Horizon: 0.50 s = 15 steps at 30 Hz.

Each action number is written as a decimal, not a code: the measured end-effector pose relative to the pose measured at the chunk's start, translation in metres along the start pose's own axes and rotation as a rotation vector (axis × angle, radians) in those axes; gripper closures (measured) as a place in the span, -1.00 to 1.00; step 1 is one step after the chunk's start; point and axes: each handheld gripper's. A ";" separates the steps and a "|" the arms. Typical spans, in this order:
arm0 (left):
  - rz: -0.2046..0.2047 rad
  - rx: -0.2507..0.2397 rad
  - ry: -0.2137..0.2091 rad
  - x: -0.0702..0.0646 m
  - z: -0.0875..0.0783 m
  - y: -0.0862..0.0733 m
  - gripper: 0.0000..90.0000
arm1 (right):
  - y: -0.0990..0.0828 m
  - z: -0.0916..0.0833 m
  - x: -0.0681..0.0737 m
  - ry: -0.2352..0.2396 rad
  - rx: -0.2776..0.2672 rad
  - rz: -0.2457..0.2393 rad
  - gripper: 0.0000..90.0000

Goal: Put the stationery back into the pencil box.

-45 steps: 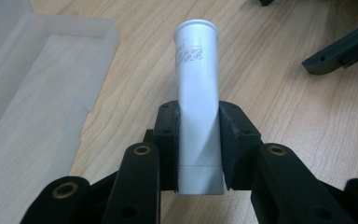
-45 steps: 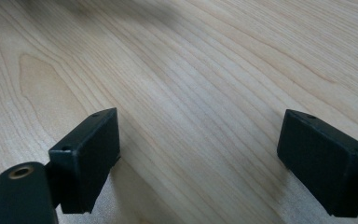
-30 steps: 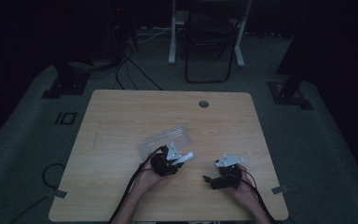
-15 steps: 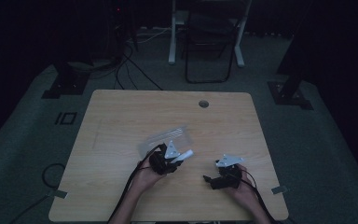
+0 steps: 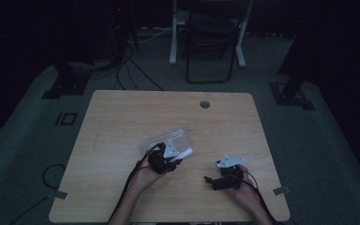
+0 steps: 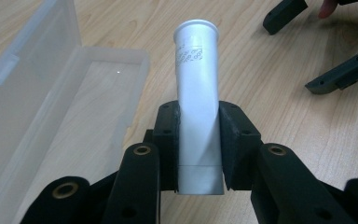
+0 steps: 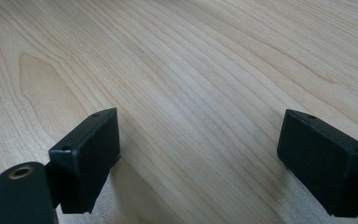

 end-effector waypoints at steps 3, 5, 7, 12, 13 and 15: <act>0.001 0.000 0.006 0.001 -0.002 0.001 0.58 | 0.000 0.000 0.000 0.000 0.000 0.001 -0.71; -0.001 -0.005 0.005 0.002 -0.002 0.001 0.58 | 0.000 0.000 0.000 0.000 0.000 0.001 -0.71; -0.001 -0.007 0.007 0.002 -0.003 0.002 0.58 | 0.000 0.000 0.000 0.000 0.001 0.001 -0.71; 0.005 -0.005 0.015 0.004 -0.004 0.002 0.58 | 0.000 0.000 0.000 0.000 0.001 0.000 -0.71; 0.007 -0.003 0.018 0.004 -0.004 0.003 0.58 | 0.000 0.000 0.000 0.000 0.000 0.001 -0.71; 0.004 -0.005 0.020 0.006 -0.005 0.003 0.58 | 0.000 0.000 0.000 -0.001 0.000 -0.001 -0.71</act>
Point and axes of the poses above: each handheld gripper's, and its own axes: z roughly forward along the jaws, y roughly out of its top, x roughly to its left, and after that the axes turned 8 degrees about x, right-handed
